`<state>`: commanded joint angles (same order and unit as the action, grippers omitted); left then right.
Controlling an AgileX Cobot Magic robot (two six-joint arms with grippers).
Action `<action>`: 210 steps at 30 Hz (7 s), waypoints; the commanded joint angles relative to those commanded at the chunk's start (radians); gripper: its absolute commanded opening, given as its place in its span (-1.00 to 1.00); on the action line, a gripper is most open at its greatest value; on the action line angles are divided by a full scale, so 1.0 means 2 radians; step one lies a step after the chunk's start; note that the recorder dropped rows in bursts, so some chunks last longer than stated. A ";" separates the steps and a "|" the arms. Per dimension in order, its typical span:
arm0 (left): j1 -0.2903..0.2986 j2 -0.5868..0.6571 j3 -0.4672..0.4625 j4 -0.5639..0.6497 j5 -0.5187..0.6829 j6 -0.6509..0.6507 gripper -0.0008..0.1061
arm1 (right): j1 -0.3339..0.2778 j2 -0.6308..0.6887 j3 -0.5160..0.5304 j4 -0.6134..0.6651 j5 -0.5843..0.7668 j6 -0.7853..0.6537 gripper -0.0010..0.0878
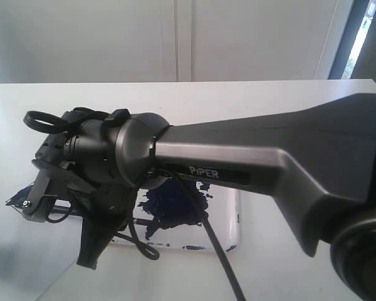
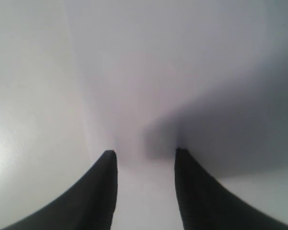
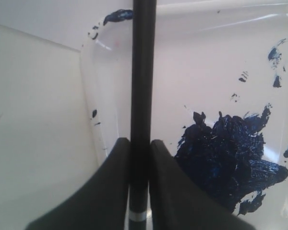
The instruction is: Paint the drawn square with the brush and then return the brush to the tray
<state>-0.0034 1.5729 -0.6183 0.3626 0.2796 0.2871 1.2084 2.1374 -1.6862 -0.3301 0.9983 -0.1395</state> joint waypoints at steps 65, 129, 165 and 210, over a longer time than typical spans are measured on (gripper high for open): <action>0.000 0.000 0.000 0.000 -0.001 -0.001 -0.13 | 0.019 0.000 0.000 -0.041 0.033 0.045 -0.98; 0.000 0.000 0.000 -0.001 0.001 -0.001 -0.13 | 0.019 0.000 0.000 -0.056 0.074 0.070 -0.98; 0.000 0.000 0.000 -0.002 0.002 -0.001 -0.13 | 0.018 0.000 0.000 -0.077 0.098 0.075 -0.98; 0.000 0.000 0.000 -0.004 0.001 -0.001 -0.13 | 0.027 0.000 0.000 -0.030 0.104 0.035 -0.98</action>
<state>-0.0034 1.5729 -0.6183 0.3543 0.2807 0.2846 1.2618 2.1374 -1.6862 -0.3903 1.2066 -0.0701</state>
